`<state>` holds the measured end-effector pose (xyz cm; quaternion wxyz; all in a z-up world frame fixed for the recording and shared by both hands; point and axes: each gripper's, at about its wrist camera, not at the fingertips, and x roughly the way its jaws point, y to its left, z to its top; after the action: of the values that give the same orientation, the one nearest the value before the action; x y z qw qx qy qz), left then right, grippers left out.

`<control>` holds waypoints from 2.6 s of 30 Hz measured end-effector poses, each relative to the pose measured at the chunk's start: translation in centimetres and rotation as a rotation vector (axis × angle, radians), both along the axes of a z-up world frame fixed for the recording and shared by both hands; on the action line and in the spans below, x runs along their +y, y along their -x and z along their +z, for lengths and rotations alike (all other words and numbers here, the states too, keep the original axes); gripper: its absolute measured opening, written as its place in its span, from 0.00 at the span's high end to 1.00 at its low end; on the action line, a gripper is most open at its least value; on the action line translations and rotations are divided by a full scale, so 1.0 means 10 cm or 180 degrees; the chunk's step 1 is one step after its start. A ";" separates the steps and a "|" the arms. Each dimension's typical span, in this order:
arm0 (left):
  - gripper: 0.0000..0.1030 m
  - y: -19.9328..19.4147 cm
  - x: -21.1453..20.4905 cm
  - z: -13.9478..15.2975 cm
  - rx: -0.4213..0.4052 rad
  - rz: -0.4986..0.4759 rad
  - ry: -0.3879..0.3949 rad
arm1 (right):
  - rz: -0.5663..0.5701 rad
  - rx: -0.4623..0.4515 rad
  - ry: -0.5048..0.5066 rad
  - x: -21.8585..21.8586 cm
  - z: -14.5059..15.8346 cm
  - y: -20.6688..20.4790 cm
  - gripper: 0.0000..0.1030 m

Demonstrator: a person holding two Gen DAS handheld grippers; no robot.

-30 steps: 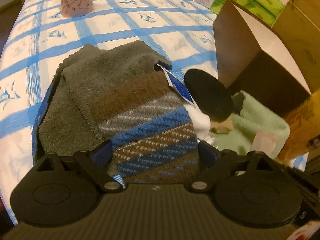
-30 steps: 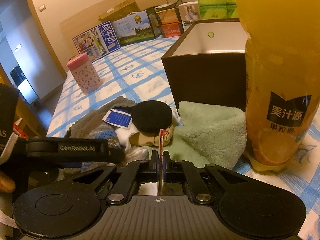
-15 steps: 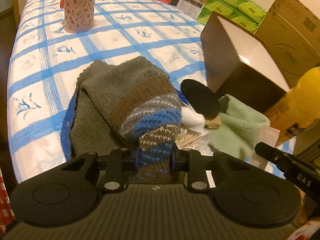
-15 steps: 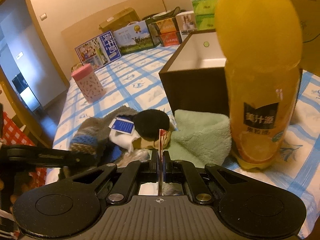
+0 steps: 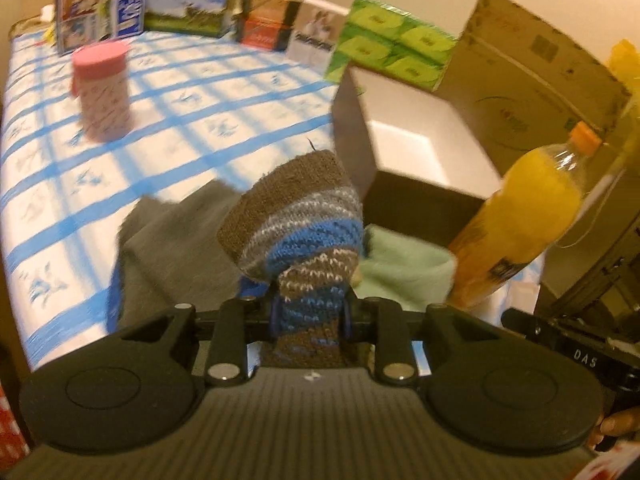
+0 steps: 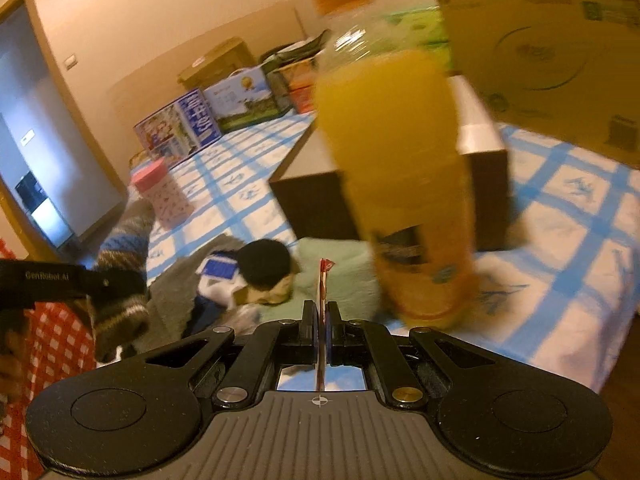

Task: Organize soft objects
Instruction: 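Lift the striped sock with the left tool and carry it over the open box, then open the left tool to drop the sock into the box, then withdraw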

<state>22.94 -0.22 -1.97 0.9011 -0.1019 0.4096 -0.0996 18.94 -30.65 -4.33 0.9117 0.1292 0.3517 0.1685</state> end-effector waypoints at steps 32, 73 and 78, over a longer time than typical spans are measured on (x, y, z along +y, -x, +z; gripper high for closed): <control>0.75 -2.03 -1.32 0.37 -0.0315 -0.0725 0.0247 | -0.0090 -0.0412 -0.0119 -1.03 0.48 -1.92 0.96; 0.45 -1.02 -0.81 0.57 -0.0277 -0.0382 -0.0161 | -0.1042 -0.0016 -0.0728 -1.51 0.47 -0.85 0.40; 0.44 -0.70 -0.63 0.61 -0.0278 -0.0318 -0.0135 | -0.1116 -0.0042 -0.0736 -1.41 0.56 -0.52 0.40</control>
<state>29.93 -6.53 4.17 0.9139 -0.0578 0.3765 -0.1401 24.12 -44.74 1.29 0.9085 0.2911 0.2961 0.0474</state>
